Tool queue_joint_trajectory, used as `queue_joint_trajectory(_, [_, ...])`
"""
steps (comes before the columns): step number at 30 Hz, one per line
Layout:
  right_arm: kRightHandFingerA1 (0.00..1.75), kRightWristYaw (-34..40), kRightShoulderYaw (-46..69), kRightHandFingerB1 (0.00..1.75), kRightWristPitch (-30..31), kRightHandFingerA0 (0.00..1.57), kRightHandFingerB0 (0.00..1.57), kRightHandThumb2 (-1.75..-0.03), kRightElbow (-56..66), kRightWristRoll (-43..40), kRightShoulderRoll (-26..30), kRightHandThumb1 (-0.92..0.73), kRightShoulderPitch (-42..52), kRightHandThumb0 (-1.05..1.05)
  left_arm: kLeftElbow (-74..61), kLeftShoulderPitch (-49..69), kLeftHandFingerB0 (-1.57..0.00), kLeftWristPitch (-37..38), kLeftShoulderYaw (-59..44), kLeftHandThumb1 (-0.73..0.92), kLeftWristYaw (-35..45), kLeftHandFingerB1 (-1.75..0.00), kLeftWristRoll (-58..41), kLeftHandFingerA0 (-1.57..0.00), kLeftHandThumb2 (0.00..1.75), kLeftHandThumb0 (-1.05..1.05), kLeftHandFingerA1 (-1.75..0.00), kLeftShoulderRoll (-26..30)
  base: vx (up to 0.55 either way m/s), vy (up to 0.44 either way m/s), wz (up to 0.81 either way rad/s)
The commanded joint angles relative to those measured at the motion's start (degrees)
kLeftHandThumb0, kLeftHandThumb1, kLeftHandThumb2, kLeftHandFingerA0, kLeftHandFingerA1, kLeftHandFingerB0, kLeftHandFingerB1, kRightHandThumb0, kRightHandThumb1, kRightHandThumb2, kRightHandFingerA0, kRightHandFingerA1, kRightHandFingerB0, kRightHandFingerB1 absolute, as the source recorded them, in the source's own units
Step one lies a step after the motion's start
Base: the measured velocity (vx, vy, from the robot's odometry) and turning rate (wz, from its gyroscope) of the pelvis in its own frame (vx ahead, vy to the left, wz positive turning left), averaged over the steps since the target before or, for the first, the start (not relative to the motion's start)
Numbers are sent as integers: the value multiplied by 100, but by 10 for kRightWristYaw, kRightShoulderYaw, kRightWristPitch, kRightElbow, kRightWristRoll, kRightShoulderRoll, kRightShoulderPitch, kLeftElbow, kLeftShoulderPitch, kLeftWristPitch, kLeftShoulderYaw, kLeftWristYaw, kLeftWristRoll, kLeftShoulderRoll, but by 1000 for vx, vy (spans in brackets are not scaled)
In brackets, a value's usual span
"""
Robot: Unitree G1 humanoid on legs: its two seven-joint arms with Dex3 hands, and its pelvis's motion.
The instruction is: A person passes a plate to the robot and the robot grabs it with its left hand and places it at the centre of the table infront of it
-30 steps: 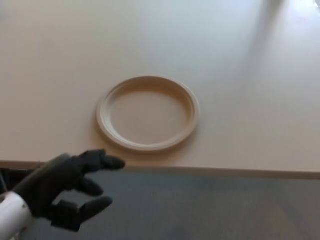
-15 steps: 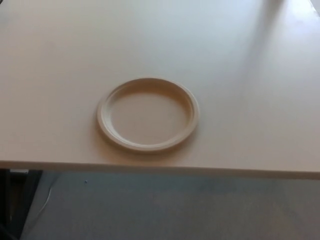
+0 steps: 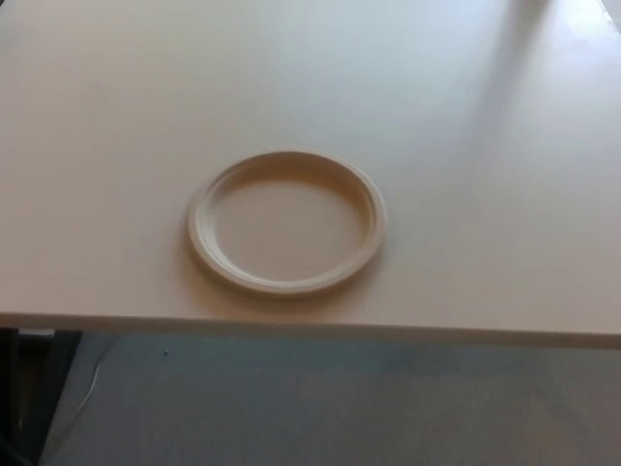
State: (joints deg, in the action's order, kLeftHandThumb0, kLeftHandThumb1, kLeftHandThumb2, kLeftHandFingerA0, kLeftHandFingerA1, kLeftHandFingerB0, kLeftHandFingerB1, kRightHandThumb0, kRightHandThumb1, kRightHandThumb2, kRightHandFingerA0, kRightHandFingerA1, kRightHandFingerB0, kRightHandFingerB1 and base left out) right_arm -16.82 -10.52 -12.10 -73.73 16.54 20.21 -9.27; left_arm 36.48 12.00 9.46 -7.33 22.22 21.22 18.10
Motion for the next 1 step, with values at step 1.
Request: queue_joint_trajectory(1, [55,12,15,47,-15,18,11,-93,-2,-13,2,-58,10,-76,173,-65,-14,29,13,65,-125,-40,13,-33,97,-75,-50,38,0,0,0])
